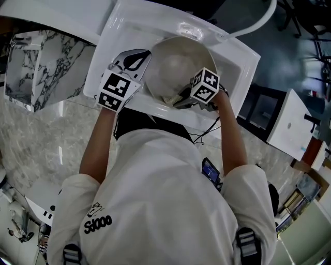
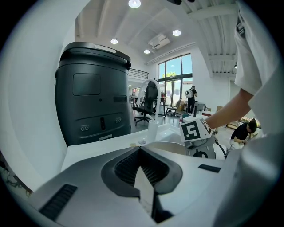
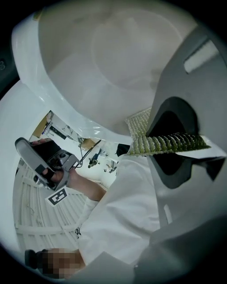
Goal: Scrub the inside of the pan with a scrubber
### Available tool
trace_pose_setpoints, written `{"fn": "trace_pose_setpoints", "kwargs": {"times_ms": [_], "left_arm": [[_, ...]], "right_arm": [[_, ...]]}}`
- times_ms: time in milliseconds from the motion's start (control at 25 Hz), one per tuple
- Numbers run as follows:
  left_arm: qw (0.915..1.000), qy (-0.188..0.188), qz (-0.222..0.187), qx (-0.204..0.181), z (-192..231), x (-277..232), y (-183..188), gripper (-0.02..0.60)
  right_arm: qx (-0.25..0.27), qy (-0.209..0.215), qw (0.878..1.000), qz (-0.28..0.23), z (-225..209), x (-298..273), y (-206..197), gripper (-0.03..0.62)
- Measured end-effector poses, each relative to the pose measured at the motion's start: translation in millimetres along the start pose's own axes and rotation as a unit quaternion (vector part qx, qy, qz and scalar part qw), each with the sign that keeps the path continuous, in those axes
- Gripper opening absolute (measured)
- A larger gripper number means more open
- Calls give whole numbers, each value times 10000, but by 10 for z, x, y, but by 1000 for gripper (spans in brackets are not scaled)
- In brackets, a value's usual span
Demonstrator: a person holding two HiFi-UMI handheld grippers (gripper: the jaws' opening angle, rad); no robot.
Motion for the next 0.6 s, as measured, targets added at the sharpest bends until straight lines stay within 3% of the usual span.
{"fn": "trace_pose_setpoints", "kwargs": {"times_ms": [240,600], "left_arm": [[9998,-62,-196,-7,4,6,28,5],[9997,-177,-145,-99,-55,-33,34,5]], "right_arm": [[-6,-134,9997,224,-107,-26,-28,80],[78,-918,9929,759,-460,-68,-155,80]]}}
Point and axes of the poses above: the fingertips, and each gripper's own axes: x backward along the fingers, z to its left, y out of its top, the point moved 5 cm from there along x, backward along the fingers, and after that the axes turned 1 degree about -y, right-handed, at the moved point
